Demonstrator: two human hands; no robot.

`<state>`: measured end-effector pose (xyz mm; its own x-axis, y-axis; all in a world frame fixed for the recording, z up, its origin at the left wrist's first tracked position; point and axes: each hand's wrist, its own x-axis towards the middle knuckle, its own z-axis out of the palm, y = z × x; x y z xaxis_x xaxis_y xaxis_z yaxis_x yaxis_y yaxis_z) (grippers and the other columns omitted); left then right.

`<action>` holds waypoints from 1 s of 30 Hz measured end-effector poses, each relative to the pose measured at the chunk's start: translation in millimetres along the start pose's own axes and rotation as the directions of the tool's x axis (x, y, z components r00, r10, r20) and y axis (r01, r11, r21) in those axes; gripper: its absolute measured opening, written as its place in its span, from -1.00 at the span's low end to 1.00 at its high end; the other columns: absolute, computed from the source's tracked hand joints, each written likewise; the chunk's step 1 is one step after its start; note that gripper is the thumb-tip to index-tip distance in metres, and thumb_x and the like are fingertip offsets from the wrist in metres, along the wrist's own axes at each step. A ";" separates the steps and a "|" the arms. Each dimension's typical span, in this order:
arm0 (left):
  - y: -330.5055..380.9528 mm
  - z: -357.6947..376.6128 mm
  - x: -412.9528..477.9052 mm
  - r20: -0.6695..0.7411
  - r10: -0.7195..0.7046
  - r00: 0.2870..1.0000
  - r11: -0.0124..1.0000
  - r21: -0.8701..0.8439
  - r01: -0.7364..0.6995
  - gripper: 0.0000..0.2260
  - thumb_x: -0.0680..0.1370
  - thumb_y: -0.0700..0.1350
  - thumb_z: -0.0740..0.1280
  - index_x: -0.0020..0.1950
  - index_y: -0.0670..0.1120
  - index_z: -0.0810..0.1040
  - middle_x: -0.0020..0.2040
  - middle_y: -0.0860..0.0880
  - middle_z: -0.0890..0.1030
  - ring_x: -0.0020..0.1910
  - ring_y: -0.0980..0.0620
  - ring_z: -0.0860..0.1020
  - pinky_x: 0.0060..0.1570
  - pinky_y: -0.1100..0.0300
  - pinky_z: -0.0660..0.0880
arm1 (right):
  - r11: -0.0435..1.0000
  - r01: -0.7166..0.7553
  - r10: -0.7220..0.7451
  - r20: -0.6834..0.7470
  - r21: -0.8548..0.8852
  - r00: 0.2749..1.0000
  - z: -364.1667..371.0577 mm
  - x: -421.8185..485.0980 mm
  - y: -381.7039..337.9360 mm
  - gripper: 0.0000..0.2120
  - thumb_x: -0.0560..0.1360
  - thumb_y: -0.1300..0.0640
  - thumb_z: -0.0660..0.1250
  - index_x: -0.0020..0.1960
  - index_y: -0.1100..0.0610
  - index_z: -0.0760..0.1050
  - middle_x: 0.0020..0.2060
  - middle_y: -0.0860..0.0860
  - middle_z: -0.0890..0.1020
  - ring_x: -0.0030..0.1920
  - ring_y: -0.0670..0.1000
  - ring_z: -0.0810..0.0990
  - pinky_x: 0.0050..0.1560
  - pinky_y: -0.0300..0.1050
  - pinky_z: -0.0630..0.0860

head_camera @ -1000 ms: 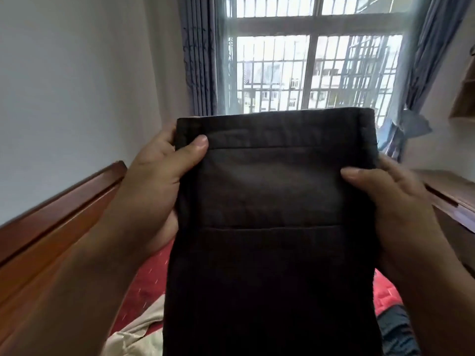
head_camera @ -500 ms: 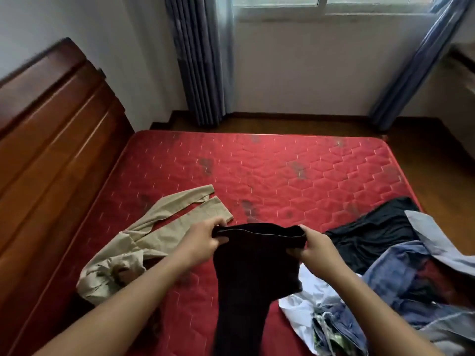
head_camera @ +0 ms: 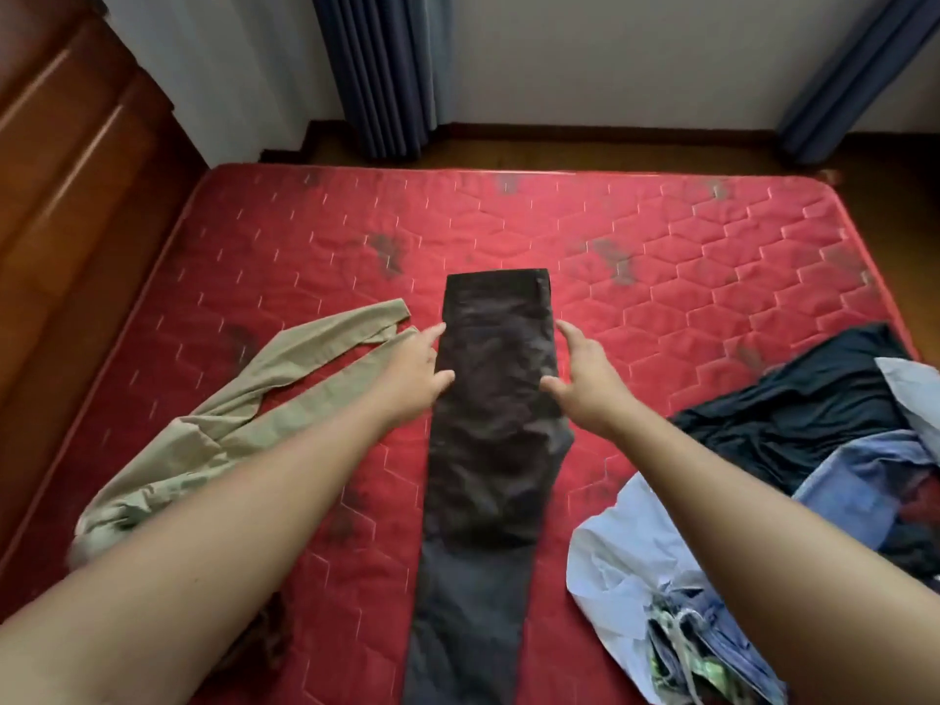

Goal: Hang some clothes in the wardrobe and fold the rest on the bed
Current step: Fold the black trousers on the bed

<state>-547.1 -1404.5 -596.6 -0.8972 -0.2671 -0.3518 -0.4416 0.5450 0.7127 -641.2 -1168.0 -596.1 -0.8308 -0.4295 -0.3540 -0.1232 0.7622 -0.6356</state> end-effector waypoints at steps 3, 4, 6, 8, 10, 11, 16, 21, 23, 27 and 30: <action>-78.8 65.6 -29.7 0.110 -0.167 0.980 0.981 0.120 0.153 -0.42 0.57 -0.17 0.41 0.55 -0.18 0.30 0.44 -0.23 0.44 0.43 -0.16 0.42 0.42 0.12 0.31 | 0.989 -0.141 0.133 0.141 0.048 0.981 78.7 -31.0 54.8 -0.22 0.56 0.13 0.40 0.64 0.03 0.05 0.28 0.27 0.43 0.26 0.25 0.49 0.28 -0.05 0.37; -105.8 86.8 -42.7 0.145 -0.219 0.965 0.968 0.156 0.196 -0.42 0.57 -0.14 0.40 0.55 -0.17 0.30 0.45 -0.23 0.43 0.45 -0.15 0.40 0.42 0.14 0.29 | 0.979 -0.198 0.186 0.183 0.048 0.965 105.7 -43.3 73.9 -0.24 0.56 0.12 0.40 0.63 0.06 0.08 0.27 0.28 0.46 0.28 0.26 0.49 0.27 -0.05 0.37; -155.9 126.7 -67.6 0.200 -0.318 0.927 0.940 0.193 0.281 -0.41 0.57 -0.09 0.40 0.56 -0.14 0.28 0.45 -0.22 0.43 0.45 -0.14 0.39 0.40 0.16 0.27 | 0.954 -0.299 0.284 0.235 0.032 0.930 157.2 -67.3 111.8 -0.31 0.57 0.09 0.40 0.59 0.12 0.15 0.29 0.28 0.48 0.33 0.26 0.46 0.27 -0.05 0.36; -199.7 163.2 -91.4 0.251 -0.397 0.883 0.915 0.190 0.357 -0.39 0.57 -0.08 0.41 0.56 -0.13 0.27 0.45 -0.21 0.44 0.45 -0.13 0.39 0.41 0.16 0.27 | 0.917 -0.397 0.373 0.275 0.034 0.886 203.6 -90.3 148.2 -0.37 0.58 0.06 0.39 0.55 0.16 0.21 0.30 0.26 0.50 0.35 0.25 0.46 0.27 -0.05 0.36; -235.4 193.7 -114.9 0.285 -0.471 0.835 0.882 0.181 0.436 -0.38 0.56 -0.08 0.42 0.56 -0.12 0.27 0.43 -0.20 0.45 0.43 -0.13 0.42 0.40 0.15 0.30 | 0.872 -0.485 0.442 0.325 0.064 0.836 243.9 -112.2 178.8 -0.38 0.58 0.05 0.40 0.52 0.21 0.23 0.35 0.25 0.49 0.39 0.24 0.45 0.32 -0.03 0.37; -250.9 207.3 -126.4 0.296 -0.498 0.815 0.867 0.163 0.470 -0.39 0.55 -0.09 0.43 0.55 -0.13 0.29 0.42 -0.18 0.47 0.41 -0.13 0.44 0.38 0.16 0.32 | 0.845 -0.526 0.469 0.346 0.091 0.813 262.7 -122.8 191.0 -0.39 0.57 0.06 0.42 0.50 0.21 0.25 0.37 0.23 0.48 0.39 0.22 0.45 0.34 -0.03 0.37; -301.4 257.5 -172.8 0.183 -0.591 0.785 0.787 -0.079 0.611 -0.62 0.50 -0.22 0.48 0.28 -0.12 0.48 0.16 -0.14 0.54 0.03 0.00 0.54 0.05 0.28 0.46 | 0.707 -0.643 0.556 0.331 0.294 0.762 340.3 -170.0 218.1 -0.64 0.51 0.10 0.49 0.20 0.12 0.43 0.11 0.07 0.63 0.06 0.05 0.61 0.12 -0.05 0.50; -312.4 277.9 -201.6 0.257 -0.600 0.758 0.665 -0.367 0.650 -0.85 0.55 -0.32 0.40 0.04 -0.12 0.53 -0.07 -0.12 0.66 -0.10 -0.07 0.63 -0.10 0.07 0.62 | 0.545 -0.650 0.592 0.306 0.530 0.746 378.4 -196.0 204.5 -0.83 0.49 0.31 0.46 0.03 0.17 0.54 -0.07 0.10 0.70 -0.06 0.09 0.66 0.03 -0.01 0.58; -315.4 282.1 -210.5 0.313 -0.566 0.762 0.647 -0.404 0.647 -0.87 0.56 -0.33 0.39 0.06 -0.17 0.58 -0.05 -0.12 0.69 -0.03 -0.08 0.65 0.01 0.01 0.61 | 0.517 -0.638 0.549 0.351 0.570 0.758 383.6 -207.3 200.0 -0.81 0.49 0.36 0.44 0.08 0.19 0.60 -0.06 0.08 0.73 -0.06 0.05 0.69 0.02 -0.05 0.62; -324.5 280.8 -236.2 0.507 -0.530 0.680 0.641 -0.285 0.713 -0.83 0.57 -0.29 0.40 0.16 -0.17 0.63 0.02 -0.09 0.72 0.02 -0.03 0.69 0.03 0.13 0.62 | 0.478 -0.725 0.516 0.510 0.496 0.688 385.4 -237.1 201.2 -0.85 0.48 0.37 0.44 0.05 0.28 0.65 -0.06 0.14 0.74 -0.16 0.02 0.71 -0.15 -0.19 0.63; -334.1 277.7 -264.3 0.616 -0.522 0.590 0.631 -0.186 0.753 -0.82 0.59 -0.29 0.37 0.18 -0.18 0.62 0.07 -0.11 0.71 0.03 -0.02 0.68 0.07 0.15 0.60 | 0.417 -0.797 0.500 0.622 0.437 0.603 385.3 -265.8 210.8 -0.85 0.46 0.43 0.41 0.02 0.33 0.66 -0.08 0.18 0.74 -0.23 0.00 0.70 -0.26 -0.26 0.59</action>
<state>-162.1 -1295.3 -910.3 -0.2975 0.0471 -0.9536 -0.9547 -0.0047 0.2976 -237.2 -1079.8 -900.3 -0.2247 -0.1787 -0.9579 0.8480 0.4483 -0.2826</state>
